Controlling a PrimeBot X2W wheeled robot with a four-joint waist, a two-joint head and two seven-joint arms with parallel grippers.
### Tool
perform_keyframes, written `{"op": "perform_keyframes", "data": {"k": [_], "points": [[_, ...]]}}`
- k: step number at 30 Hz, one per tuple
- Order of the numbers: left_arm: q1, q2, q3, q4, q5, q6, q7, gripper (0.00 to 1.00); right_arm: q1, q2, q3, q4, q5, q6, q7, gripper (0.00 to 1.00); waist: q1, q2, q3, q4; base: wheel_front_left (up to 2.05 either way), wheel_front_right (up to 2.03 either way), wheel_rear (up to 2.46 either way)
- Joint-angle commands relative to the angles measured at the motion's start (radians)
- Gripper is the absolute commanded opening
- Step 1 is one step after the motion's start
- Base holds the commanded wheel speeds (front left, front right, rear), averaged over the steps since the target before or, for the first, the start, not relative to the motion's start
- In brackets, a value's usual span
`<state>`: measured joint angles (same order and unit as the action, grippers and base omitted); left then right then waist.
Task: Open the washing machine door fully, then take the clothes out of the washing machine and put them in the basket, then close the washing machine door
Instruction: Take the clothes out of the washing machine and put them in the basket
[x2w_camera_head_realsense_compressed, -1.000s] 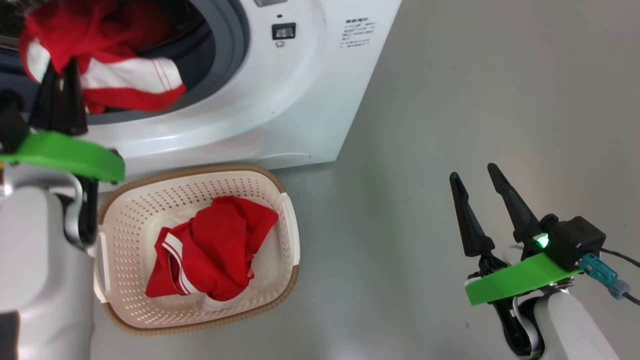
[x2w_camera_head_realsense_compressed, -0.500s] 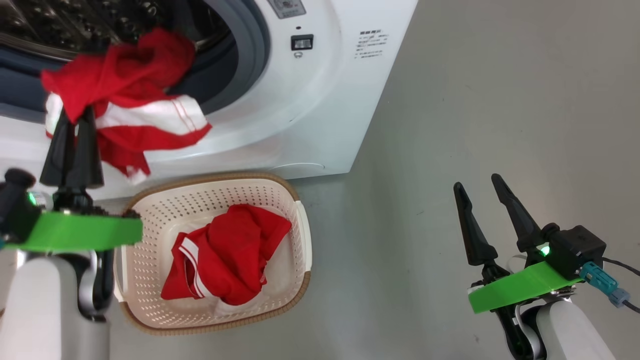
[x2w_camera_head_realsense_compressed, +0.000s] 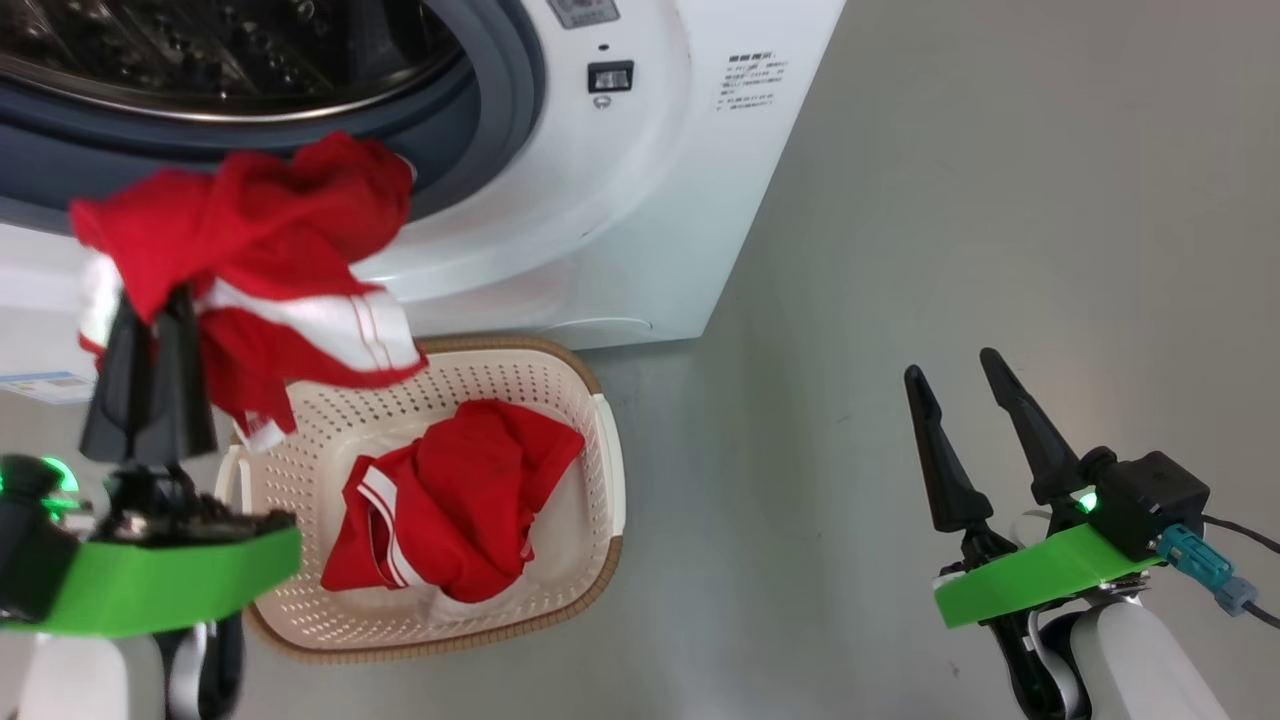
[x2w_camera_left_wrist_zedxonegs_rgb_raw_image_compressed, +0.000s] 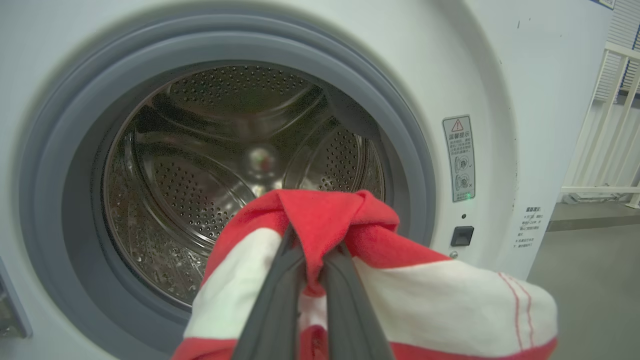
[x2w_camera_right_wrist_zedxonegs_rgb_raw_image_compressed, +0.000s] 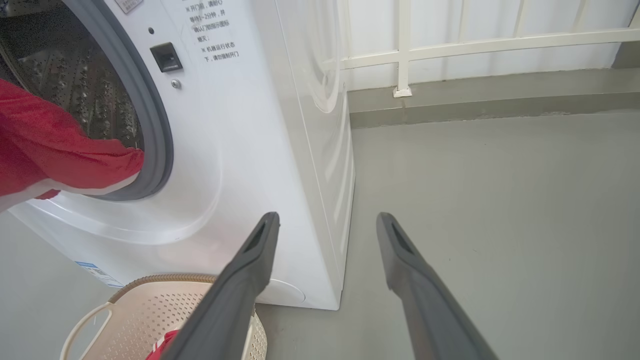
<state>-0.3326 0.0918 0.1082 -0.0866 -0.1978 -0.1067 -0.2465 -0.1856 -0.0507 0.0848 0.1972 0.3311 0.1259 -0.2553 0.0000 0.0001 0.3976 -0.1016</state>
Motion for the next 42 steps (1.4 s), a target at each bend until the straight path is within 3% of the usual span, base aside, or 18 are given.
{"op": "perform_keyframes", "data": {"k": [1, 10, 14, 27, 42], "points": [[0.032, 0.015, 0.028, -0.024, -0.005, 0.006, 0.007, 0.0, 0.012, 0.0, 0.028, -0.025, -0.009, 0.005, -0.006, 1.0, 0.0, -0.0001, 0.011, -0.003, 0.0, 0.0, 0.0], [0.071, 0.006, -0.008, 0.204, 0.0, 0.004, -0.002, 0.0, -0.016, 0.0, 0.033, -0.032, -0.004, 0.005, -0.006, 1.0, 0.0, -0.0001, 0.065, -0.013, 0.0, 0.0, 0.0], [0.013, 0.018, -0.03, 0.404, 0.007, -0.004, -0.012, 0.0, -0.035, 0.0, 0.033, -0.033, 0.001, 0.005, -0.006, 1.0, 0.0, -0.0001, 0.093, -0.02, 0.0, 0.0, 0.0], [-0.186, 0.066, -0.069, 0.807, 0.039, -0.02, -0.015, 0.0, -0.077, 0.0, 0.046, -0.05, 0.021, 0.005, -0.006, 1.0, 0.0, -0.0001, 0.199, -0.048, 0.0, 0.0, 0.0], [-0.394, 0.12, -0.224, 1.103, -0.017, -0.024, -0.015, 0.0, -0.137, 0.0, 0.054, -0.084, 0.038, 0.005, -0.006, 1.0, 0.0, -0.0001, 0.339, -0.068, 0.0, 0.0, 0.0]]}}
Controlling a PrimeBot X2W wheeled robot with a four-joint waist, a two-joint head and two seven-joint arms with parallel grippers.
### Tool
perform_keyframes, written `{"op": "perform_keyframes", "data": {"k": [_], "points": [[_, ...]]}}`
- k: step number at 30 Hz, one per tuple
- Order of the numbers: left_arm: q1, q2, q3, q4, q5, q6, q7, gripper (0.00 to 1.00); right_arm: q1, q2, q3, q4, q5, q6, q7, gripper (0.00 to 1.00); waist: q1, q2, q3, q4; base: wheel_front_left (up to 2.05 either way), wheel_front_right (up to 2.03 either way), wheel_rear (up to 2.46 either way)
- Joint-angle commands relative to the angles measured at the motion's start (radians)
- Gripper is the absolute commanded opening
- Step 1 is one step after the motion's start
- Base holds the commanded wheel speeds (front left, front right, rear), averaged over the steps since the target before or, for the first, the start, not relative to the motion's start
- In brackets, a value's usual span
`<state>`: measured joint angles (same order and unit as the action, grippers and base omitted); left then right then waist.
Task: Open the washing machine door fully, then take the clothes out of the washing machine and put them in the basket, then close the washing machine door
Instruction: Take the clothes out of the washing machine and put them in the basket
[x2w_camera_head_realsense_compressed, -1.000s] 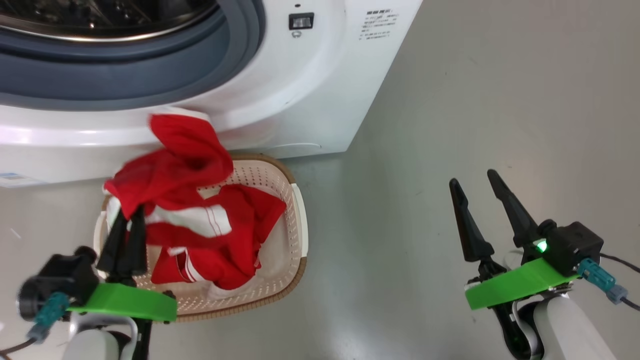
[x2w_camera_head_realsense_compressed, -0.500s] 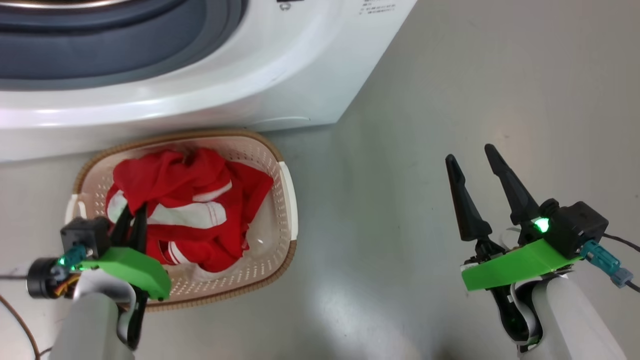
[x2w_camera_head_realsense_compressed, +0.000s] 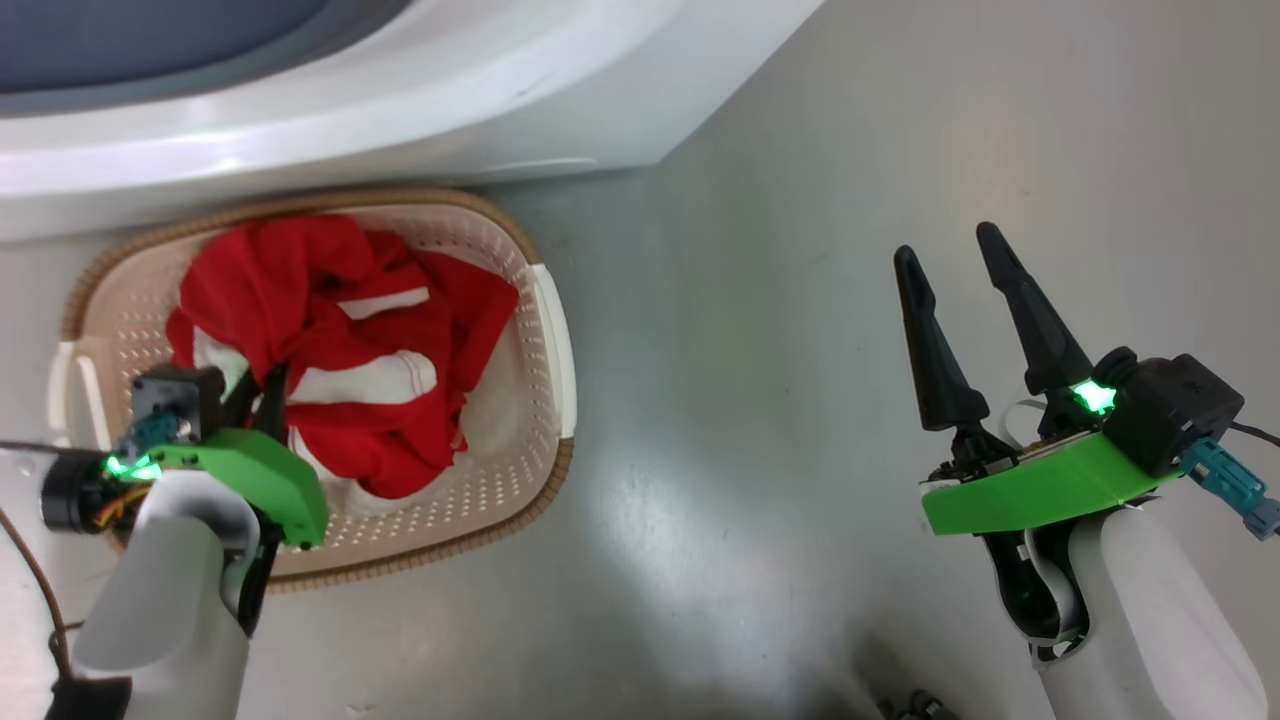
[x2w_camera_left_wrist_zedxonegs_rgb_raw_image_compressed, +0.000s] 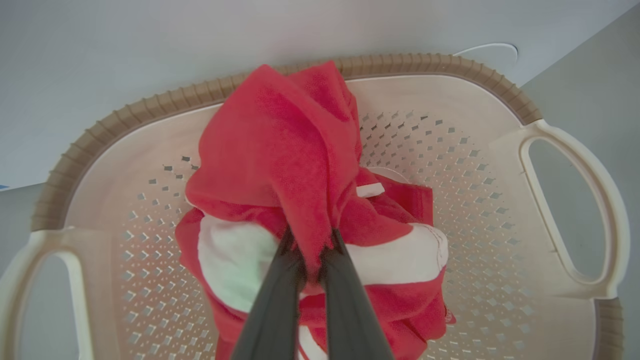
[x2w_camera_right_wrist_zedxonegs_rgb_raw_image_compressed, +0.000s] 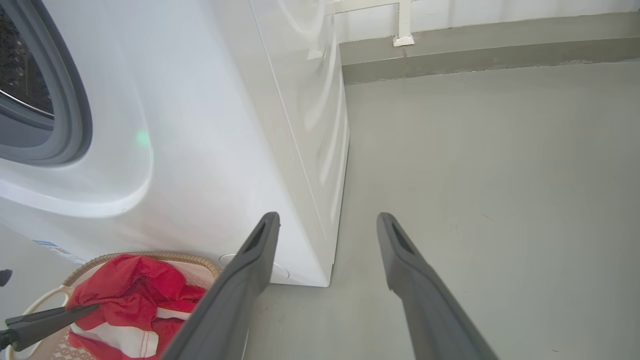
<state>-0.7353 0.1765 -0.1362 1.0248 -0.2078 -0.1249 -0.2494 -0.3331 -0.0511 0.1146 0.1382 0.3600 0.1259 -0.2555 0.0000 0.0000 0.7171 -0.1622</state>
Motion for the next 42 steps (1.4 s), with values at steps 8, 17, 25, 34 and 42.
{"op": "perform_keyframes", "data": {"k": [8, 17, 25, 34, 42], "points": [[-0.053, 0.05, -0.076, 0.084, -0.06, -0.006, -0.012, 0.0, -0.006, 0.001, 0.035, -0.037, 0.005, 0.005, -0.006, 1.0, 0.0, 0.0, 0.069, -0.009, 0.0, 0.0, 0.0], [-0.094, 0.054, -0.156, 0.145, -0.135, -0.006, -0.012, 0.5, -0.023, 0.001, 0.037, -0.024, -0.003, 0.005, -0.006, 1.0, 0.0, 0.0, 0.062, -0.004, 0.0, 0.0, 0.0], [-0.057, 0.061, -0.18, 0.11, -0.207, -0.006, -0.012, 1.0, -0.004, 0.001, 0.034, -0.017, -0.007, 0.005, -0.006, 1.0, 0.0, 0.0, 0.006, 0.007, 0.0, 0.0, 0.0], [0.021, 0.071, -0.162, 0.012, -0.256, -0.006, -0.012, 1.0, 0.016, 0.001, 0.023, 0.013, -0.019, 0.005, -0.006, 1.0, 0.0, 0.0, -0.11, 0.035, 0.0, 0.0, 0.0], [0.136, 0.072, -0.054, -0.135, -0.198, -0.006, -0.012, 1.0, 0.061, 0.001, 0.014, 0.051, -0.033, 0.005, -0.006, 1.0, 0.0, 0.0, -0.248, 0.058, 0.0, 0.0, 0.0]]}}
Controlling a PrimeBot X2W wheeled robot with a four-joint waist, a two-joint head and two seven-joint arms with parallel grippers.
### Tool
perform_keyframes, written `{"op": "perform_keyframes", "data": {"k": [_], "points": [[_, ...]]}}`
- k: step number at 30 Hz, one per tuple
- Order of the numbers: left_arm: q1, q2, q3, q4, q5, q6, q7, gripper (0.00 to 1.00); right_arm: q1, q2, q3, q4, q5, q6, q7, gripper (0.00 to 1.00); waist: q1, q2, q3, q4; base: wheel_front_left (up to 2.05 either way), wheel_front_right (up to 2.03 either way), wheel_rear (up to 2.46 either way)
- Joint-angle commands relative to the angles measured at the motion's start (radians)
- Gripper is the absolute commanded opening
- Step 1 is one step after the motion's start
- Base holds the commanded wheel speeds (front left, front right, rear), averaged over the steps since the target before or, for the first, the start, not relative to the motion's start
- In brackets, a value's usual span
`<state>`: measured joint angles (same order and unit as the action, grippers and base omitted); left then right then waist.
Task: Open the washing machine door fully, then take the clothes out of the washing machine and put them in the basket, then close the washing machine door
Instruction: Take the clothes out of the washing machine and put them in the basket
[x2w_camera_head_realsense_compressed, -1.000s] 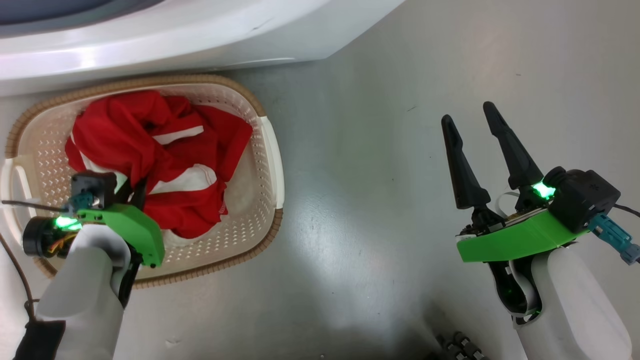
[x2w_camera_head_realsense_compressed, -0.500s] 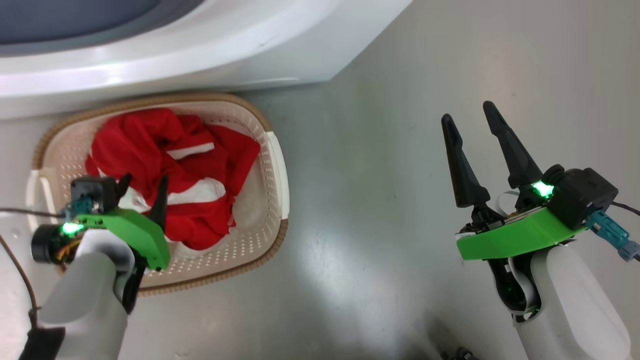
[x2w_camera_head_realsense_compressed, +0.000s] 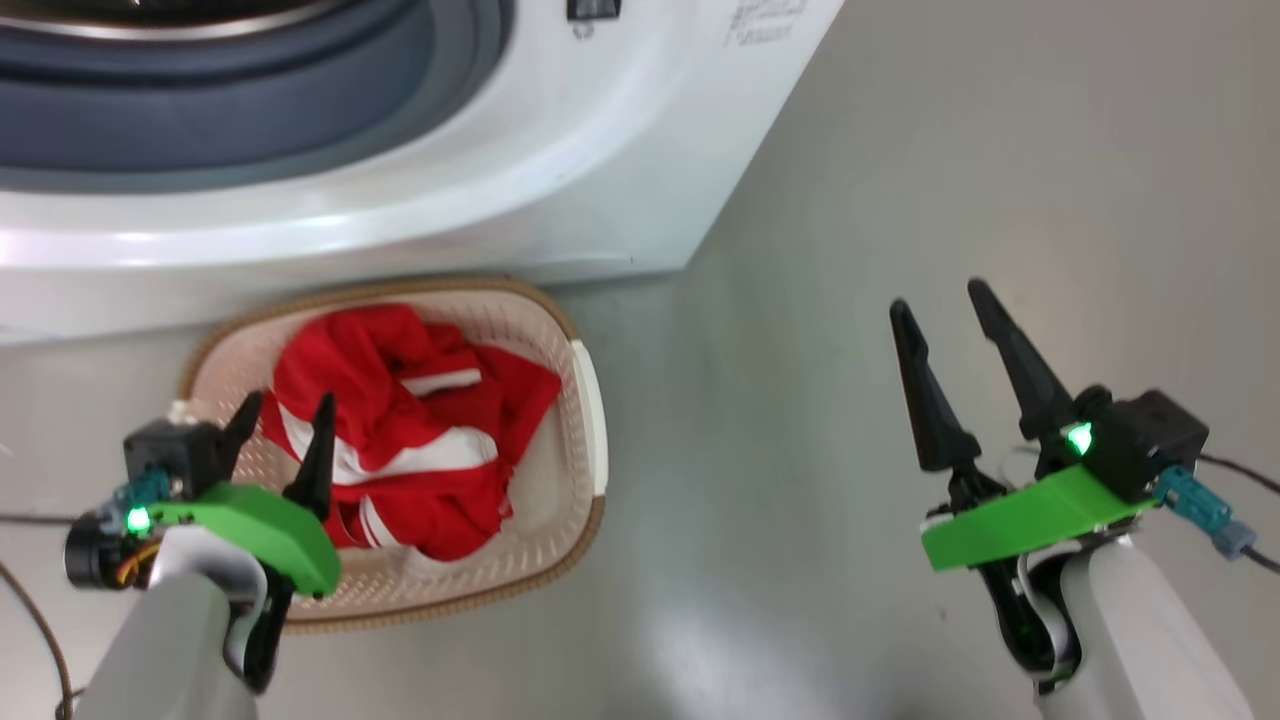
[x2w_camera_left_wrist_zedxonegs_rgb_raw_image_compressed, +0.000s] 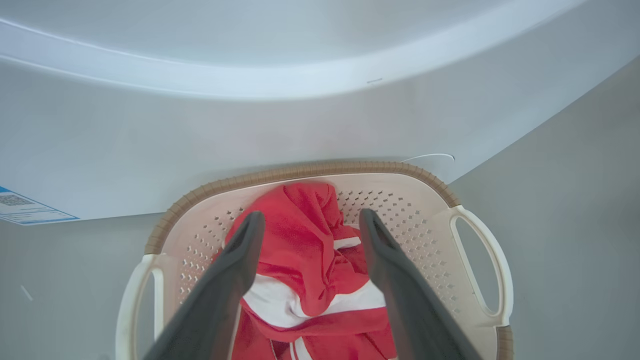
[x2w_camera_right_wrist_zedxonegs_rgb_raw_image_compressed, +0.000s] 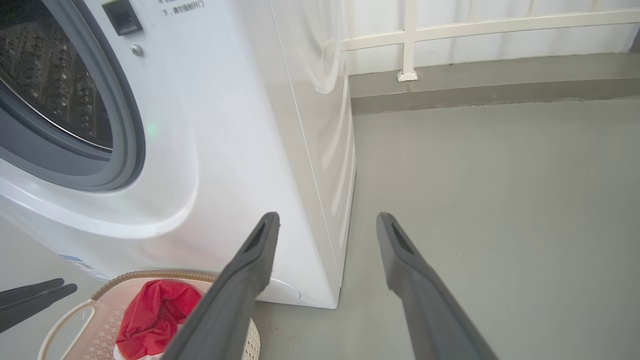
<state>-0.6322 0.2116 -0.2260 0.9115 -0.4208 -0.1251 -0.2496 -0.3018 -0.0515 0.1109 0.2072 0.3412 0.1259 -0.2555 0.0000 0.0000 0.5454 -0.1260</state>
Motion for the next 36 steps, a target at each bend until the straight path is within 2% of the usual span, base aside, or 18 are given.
{"op": "perform_keyframes", "data": {"k": [1, 18, 36], "points": [[0.051, 0.033, 0.052, -0.042, 0.027, -0.005, -0.012, 1.0, 0.038, 0.001, 0.016, -0.015, -0.016, 0.005, -0.006, 1.0, 0.0, 0.0, -0.094, 0.024, 0.0, 0.0, 0.0], [0.328, -0.055, 0.308, -0.402, 0.227, -0.003, -0.012, 1.0, 0.186, -0.013, -0.018, 0.018, -0.022, 0.005, -0.006, 1.0, 0.0, 0.0, -0.335, 0.058, 0.0, 0.0, 0.0], [0.599, -0.126, 0.44, -0.744, 0.293, -0.005, -0.012, 1.0, 0.287, -0.043, -0.045, 0.003, -0.009, 0.005, -0.006, 1.0, 0.0, 0.0, -0.444, 0.057, 0.0, 0.0, 0.0]]}}
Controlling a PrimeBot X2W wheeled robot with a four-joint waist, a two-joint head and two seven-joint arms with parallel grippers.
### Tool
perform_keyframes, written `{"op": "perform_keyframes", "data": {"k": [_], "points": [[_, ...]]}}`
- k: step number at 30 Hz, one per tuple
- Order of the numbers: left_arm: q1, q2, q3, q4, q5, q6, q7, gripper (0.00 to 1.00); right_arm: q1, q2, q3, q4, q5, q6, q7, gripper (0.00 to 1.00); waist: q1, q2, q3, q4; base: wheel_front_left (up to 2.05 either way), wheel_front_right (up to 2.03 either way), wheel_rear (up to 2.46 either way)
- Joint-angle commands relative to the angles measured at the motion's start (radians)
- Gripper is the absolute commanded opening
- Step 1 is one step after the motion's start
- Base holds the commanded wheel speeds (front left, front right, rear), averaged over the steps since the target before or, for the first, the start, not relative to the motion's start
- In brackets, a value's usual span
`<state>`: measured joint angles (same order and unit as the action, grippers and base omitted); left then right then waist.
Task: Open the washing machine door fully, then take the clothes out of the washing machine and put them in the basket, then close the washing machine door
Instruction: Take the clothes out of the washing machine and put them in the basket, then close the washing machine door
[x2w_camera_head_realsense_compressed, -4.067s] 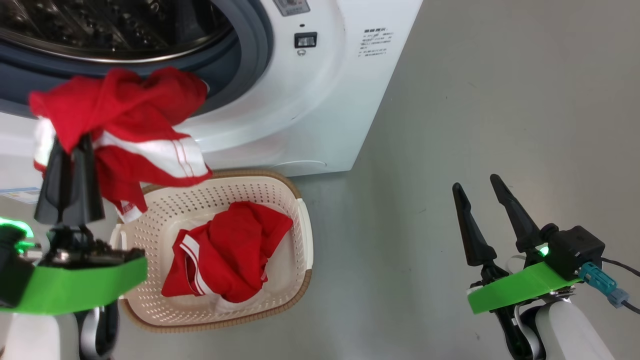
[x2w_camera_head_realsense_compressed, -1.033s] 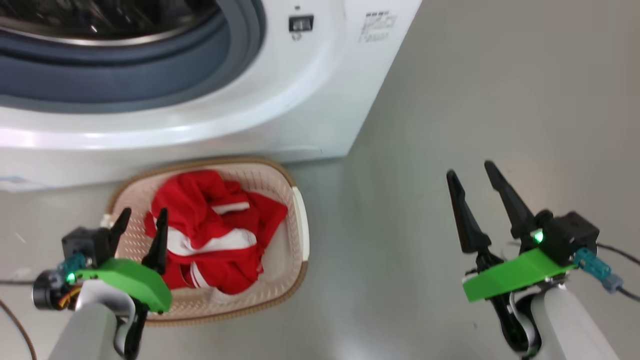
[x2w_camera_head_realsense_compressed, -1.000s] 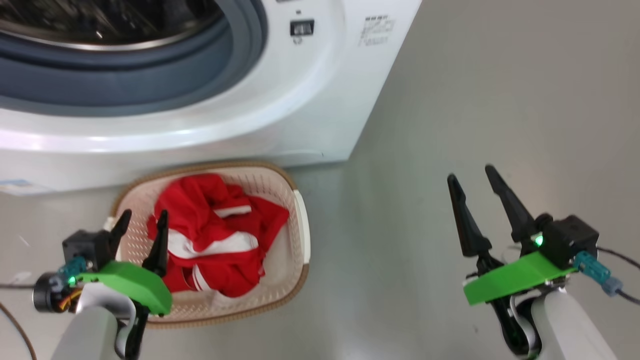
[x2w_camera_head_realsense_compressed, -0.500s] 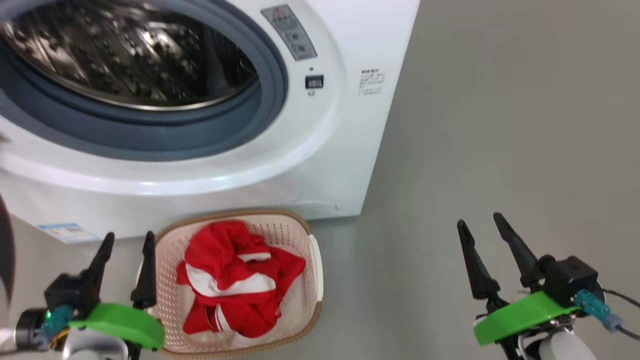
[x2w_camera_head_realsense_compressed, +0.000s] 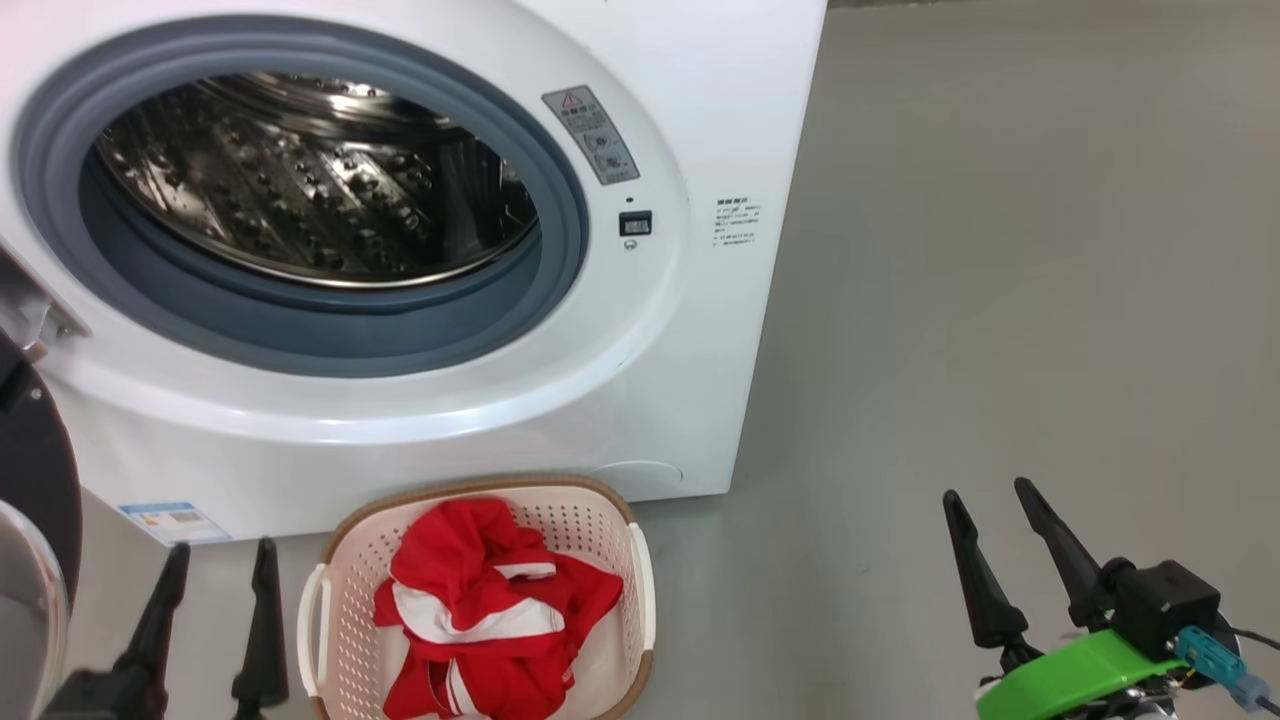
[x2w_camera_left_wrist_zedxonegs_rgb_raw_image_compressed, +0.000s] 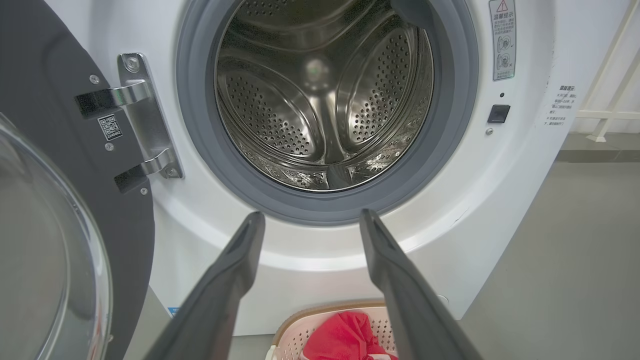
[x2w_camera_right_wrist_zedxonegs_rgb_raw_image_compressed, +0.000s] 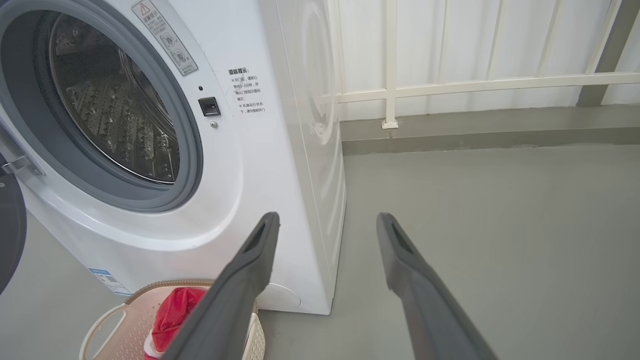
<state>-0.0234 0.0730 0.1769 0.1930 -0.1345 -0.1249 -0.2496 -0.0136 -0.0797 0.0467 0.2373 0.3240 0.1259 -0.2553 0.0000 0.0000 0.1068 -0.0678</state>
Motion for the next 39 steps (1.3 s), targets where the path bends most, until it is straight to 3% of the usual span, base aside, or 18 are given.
{"op": "perform_keyframes", "data": {"k": [1, 8, 29, 39], "points": [[0.005, 0.009, 0.04, -0.037, 0.008, -0.005, -0.012, 1.0, 0.003, -0.015, 0.017, -0.029, 0.009, 0.005, -0.006, 1.0, 0.0, 0.0, -0.008, -0.002, 0.0, 0.0, 0.0], [0.071, -0.009, 0.057, -0.08, 0.006, -0.005, -0.012, 1.0, 0.033, -0.017, 0.004, -0.04, 0.01, 0.005, -0.006, 1.0, 0.0, 0.0, -0.023, -0.005, 0.0, 0.0, 0.0], [0.066, -0.018, 0.047, -0.09, 0.01, -0.006, -0.012, 1.0, 0.034, -0.014, 0.003, -0.044, 0.007, 0.005, -0.006, 1.0, 0.0, 0.0, -0.017, -0.012, -0.02, 0.02, 0.0], [0.056, -0.018, 0.049, -0.088, 0.017, -0.006, -0.012, 1.0, 0.028, -0.013, 0.001, -0.046, 0.006, 0.005, -0.006, 1.0, 0.0, 0.0, -0.006, -0.01, -1.0, 1.0, 0.0]]}}
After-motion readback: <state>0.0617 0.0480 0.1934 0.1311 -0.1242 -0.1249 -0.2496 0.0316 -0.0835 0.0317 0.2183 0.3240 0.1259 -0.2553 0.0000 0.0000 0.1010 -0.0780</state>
